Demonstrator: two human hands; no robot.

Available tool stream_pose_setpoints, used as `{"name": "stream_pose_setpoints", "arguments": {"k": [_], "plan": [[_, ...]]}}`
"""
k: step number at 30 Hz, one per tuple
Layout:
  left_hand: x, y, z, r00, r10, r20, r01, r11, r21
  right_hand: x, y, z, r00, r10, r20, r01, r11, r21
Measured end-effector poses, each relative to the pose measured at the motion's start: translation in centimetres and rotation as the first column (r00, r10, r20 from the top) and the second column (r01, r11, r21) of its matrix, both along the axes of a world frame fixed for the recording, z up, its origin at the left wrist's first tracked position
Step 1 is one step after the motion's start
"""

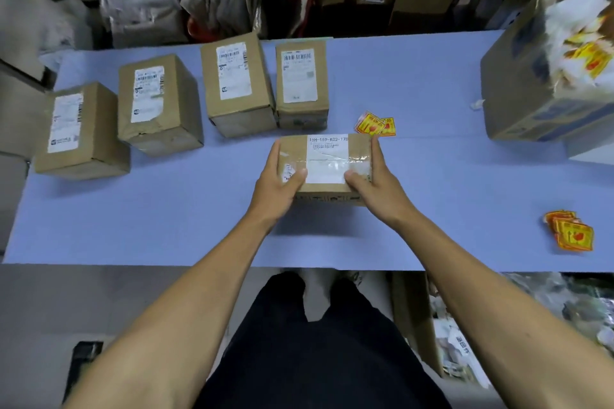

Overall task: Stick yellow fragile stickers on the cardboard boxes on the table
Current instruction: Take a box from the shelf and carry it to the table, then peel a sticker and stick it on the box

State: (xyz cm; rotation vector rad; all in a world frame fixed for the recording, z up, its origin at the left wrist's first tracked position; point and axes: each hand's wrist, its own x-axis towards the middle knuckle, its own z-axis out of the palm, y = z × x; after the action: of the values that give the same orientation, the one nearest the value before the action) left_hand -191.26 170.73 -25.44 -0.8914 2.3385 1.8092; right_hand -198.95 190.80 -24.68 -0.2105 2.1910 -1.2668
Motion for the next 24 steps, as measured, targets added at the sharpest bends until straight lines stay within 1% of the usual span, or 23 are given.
{"name": "stream_pose_setpoints", "arguments": {"k": [4, 7, 12, 14, 15, 16, 17, 18, 19, 21, 23, 24], "plan": [[-0.7, 0.2, -0.8, 0.998, -0.024, 0.058, 0.026, 0.998, -0.048, -0.9, -0.3, -0.9, 1.000, 0.013, 0.015, -0.013, 1.000, 0.018], [-0.9, -0.2, -2.1, 0.990, -0.043, 0.134, 0.056, 0.994, -0.090, -1.2, -0.8, -2.3, 0.999, 0.028, 0.039, -0.032, 0.995, 0.090], [-1.4, -0.2, -2.0, 0.980, -0.126, 0.154, 0.150, 0.976, -0.157, -1.2, -0.3, -3.2, 0.999, 0.021, -0.032, -0.015, 0.983, 0.181], [-1.5, -0.3, -1.8, 0.974, -0.146, 0.173, 0.188, 0.946, -0.265, -1.4, -0.2, -3.3, 0.995, 0.065, -0.077, -0.047, 0.975, 0.218], [-1.5, -0.3, -1.6, 0.968, -0.162, 0.191, 0.223, 0.906, -0.359, -1.4, -0.1, -3.2, 0.986, 0.102, -0.129, -0.067, 0.966, 0.251], [-1.5, -0.3, -1.4, 0.960, -0.197, 0.197, 0.269, 0.842, -0.468, -1.4, 0.2, -3.0, 0.967, 0.153, -0.205, -0.089, 0.952, 0.291], [-1.6, -0.2, -1.1, 0.946, -0.263, 0.192, 0.325, 0.752, -0.573, -1.5, 0.5, -2.8, 0.929, 0.224, -0.295, -0.120, 0.935, 0.333], [-1.9, -0.2, -0.9, 0.915, -0.352, 0.197, 0.390, 0.649, -0.654, -1.6, 0.8, -2.6, 0.871, 0.316, -0.376, -0.168, 0.911, 0.375], [-2.2, -0.1, -0.7, 0.868, -0.443, 0.225, 0.460, 0.545, -0.701, -1.8, 1.1, -2.6, 0.805, 0.413, -0.426, -0.227, 0.878, 0.422], [-3.0, -0.3, -0.8, 0.747, -0.579, 0.327, 0.597, 0.366, -0.714, -2.3, 1.5, -2.5, 0.711, 0.560, -0.425, -0.318, 0.795, 0.516], [-3.6, -0.7, -1.3, 0.645, -0.625, 0.440, 0.692, 0.236, -0.682, -2.8, 1.5, -2.6, 0.674, 0.623, -0.396, -0.343, 0.739, 0.580], [-3.7, -0.9, -1.6, 0.618, -0.627, 0.475, 0.712, 0.190, -0.676, -3.0, 1.5, -2.7, 0.666, 0.633, -0.395, -0.341, 0.729, 0.594]]}}
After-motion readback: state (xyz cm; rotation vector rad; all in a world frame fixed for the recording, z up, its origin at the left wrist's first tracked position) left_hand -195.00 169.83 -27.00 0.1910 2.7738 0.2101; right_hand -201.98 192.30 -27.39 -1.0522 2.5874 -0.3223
